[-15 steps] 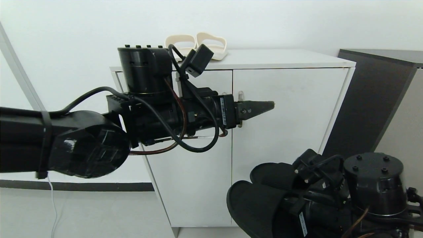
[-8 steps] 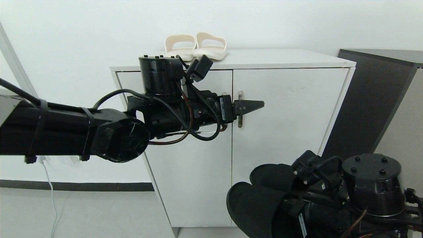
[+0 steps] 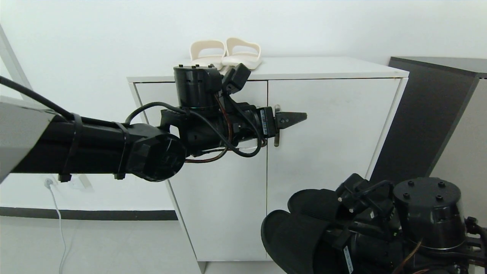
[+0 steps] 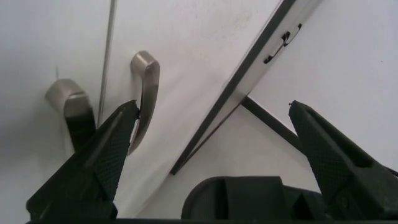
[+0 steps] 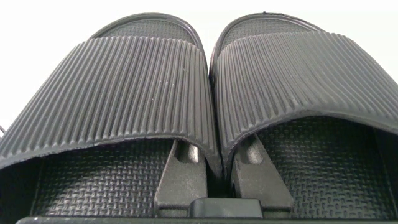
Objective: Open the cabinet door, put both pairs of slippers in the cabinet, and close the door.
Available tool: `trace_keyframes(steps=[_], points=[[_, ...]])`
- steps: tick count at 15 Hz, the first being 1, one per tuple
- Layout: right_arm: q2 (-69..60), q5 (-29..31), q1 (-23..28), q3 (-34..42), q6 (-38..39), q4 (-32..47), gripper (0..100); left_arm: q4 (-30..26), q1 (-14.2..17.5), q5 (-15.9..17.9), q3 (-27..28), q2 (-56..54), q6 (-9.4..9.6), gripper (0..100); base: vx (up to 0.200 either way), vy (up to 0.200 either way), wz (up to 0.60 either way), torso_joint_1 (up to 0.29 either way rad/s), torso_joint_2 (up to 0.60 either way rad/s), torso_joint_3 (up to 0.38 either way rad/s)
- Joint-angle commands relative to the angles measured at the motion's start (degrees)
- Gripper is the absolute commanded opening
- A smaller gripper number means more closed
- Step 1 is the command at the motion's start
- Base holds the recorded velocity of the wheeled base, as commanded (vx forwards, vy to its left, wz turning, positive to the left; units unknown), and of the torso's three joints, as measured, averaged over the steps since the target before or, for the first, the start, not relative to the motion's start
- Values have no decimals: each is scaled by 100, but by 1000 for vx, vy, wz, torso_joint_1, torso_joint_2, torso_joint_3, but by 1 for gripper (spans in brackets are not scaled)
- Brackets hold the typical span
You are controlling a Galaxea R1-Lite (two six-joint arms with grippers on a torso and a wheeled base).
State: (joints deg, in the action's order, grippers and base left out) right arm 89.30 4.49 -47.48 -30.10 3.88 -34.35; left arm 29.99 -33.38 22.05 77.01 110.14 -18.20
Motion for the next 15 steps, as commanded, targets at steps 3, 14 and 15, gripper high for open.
trace_keyframes(steps=[3,14,15], points=[[35,0,2,4,-1,-10,0,-11,7,-70,113,227,1,100,0,0,0,0,0,0],[26,-44,-24,101,-19,-186,0,148,-11,-61,-423,-45,10,0,0,0,0,0,0,0],[18,-97,-24,109,-19,-203,0,148,-20,-61,-494,-107,10,0,0,0,0,0,0,0]])
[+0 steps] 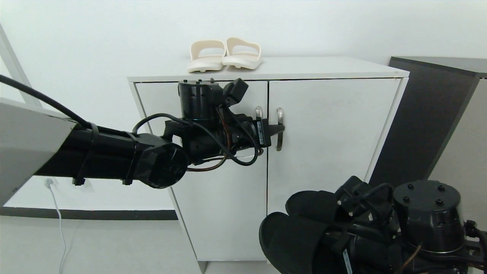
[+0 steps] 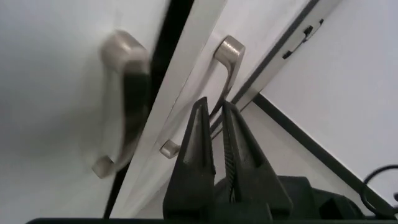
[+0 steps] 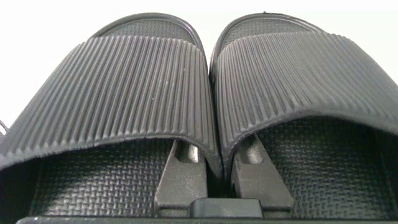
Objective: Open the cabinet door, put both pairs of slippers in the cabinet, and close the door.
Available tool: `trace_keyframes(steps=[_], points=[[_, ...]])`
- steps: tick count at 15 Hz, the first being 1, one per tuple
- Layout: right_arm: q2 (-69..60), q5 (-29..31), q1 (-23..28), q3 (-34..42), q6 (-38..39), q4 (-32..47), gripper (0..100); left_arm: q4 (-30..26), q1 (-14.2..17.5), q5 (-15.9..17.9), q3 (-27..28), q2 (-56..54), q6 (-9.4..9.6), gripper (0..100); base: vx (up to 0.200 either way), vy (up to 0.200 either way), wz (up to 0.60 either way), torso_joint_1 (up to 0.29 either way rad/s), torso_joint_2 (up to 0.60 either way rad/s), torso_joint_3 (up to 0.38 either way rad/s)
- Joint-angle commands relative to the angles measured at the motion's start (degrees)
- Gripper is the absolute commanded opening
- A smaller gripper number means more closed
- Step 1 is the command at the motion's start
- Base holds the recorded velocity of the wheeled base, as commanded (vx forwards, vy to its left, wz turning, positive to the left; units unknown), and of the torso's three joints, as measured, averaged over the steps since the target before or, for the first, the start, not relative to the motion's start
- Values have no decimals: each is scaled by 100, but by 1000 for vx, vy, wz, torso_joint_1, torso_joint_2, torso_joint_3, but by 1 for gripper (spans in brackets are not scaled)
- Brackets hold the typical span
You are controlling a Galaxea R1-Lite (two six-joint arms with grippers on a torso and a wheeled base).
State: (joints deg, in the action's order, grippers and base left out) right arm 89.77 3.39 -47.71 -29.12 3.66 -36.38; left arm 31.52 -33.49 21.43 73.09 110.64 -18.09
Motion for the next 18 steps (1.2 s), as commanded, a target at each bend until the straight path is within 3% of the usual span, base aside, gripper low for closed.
trace_keyframes(steps=[1,7,16,18], points=[[-39,-93,-1,47,3,-1,0,-6,-17,1,-234,-298,-10,0,0,0,0,0,0,0],[-276,-559,-194,364,-32,-1,0,-15,-290,-7,-990,-1159,7,0,0,0,0,0,0,0],[-390,-567,-581,636,-216,-1,0,-191,-1046,-306,-1755,-2222,16,0,0,0,0,0,0,0],[-487,-567,-713,689,-216,-1,0,-340,-1046,-306,-1834,-2416,16,0,0,0,0,0,0,0]])
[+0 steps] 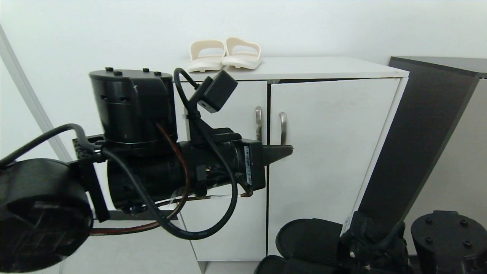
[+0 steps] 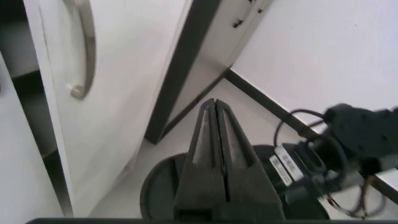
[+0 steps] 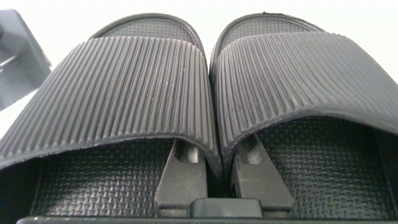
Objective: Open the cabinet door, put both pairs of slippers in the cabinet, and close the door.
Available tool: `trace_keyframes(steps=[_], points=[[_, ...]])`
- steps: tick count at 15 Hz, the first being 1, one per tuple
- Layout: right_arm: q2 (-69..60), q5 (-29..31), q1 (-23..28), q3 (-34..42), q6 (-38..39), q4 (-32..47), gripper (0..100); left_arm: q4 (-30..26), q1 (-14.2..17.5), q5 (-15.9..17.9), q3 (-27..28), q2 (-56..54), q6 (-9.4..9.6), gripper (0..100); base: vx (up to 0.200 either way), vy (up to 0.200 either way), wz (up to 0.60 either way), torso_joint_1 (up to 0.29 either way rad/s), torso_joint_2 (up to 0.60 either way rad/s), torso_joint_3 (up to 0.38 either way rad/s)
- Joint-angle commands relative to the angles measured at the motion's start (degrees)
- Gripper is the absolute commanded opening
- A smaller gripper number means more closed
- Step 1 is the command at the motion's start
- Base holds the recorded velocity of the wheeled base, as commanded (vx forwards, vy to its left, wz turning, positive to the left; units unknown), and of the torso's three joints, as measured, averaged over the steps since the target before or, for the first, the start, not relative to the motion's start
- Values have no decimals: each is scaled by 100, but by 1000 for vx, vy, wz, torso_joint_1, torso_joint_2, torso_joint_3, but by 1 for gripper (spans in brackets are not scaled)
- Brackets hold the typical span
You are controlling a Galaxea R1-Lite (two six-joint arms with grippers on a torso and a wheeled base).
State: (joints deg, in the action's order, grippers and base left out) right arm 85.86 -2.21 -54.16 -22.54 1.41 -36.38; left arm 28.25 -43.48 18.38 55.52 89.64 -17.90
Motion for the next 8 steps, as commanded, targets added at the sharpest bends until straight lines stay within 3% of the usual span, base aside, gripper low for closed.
trace_keyframes(steps=[1,4,8], points=[[-87,1,-77,30,-27,-1,0,-30,-2,-1,-67,-298,-3,0,0,0,0,0,0,0],[-60,36,-77,30,-54,-1,0,-12,121,7,276,151,-3,0,0,0,0,0,0,0],[-96,45,-77,22,-62,-1,0,-21,578,7,961,942,-21,0,0,0,0,0,0,0]])
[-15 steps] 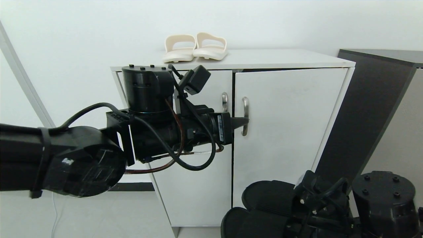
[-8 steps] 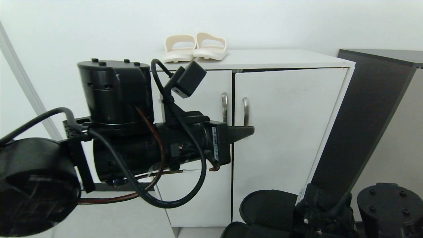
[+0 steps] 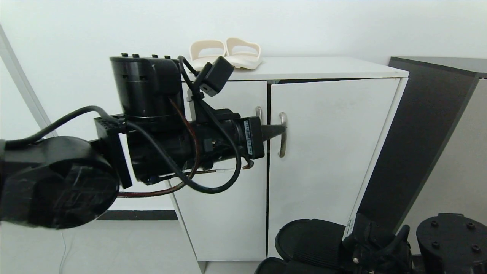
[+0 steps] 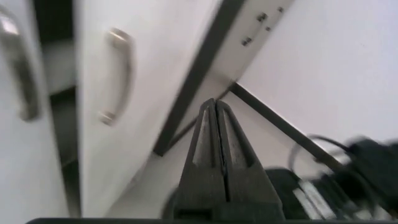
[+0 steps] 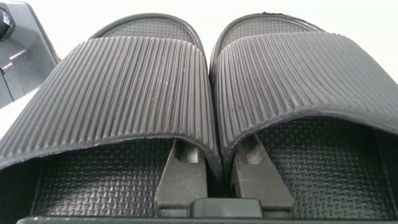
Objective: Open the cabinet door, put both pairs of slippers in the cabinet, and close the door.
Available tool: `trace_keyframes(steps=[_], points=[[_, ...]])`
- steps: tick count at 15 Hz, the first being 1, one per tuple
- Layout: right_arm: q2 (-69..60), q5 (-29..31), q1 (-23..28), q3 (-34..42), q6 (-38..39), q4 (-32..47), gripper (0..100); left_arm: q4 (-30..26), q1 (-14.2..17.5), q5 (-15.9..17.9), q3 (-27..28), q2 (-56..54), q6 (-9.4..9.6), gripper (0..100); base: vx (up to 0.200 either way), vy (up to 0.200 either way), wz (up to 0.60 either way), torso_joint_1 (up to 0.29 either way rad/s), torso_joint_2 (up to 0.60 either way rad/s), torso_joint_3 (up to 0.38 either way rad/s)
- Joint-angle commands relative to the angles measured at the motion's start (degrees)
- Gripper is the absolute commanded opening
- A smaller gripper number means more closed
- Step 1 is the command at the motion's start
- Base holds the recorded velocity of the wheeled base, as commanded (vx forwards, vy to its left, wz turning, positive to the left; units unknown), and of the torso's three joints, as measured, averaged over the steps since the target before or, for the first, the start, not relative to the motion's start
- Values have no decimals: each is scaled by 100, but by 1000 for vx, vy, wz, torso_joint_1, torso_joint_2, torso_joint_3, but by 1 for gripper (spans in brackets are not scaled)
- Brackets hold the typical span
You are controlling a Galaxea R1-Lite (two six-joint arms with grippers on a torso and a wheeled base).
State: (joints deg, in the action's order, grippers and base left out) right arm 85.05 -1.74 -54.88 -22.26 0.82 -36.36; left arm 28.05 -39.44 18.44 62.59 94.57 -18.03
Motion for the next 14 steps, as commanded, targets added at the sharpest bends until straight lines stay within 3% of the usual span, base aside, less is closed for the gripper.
trace_keyframes(steps=[1,5,11,14], points=[[-15,-1,-5,-6,-3,-2,0,-1,226,1,351,588,-8,0,0,0,0,0,0,0],[38,-1,-5,2,-11,-2,0,-1,305,1,377,650,-8,0,0,0,0,0,0,0],[55,-10,-5,11,-161,-2,0,16,841,45,377,668,-16,0,0,0,0,0,0,0],[55,-10,-5,11,-161,-2,0,43,867,54,623,835,-16,0,0,0,0,0,0,0]])
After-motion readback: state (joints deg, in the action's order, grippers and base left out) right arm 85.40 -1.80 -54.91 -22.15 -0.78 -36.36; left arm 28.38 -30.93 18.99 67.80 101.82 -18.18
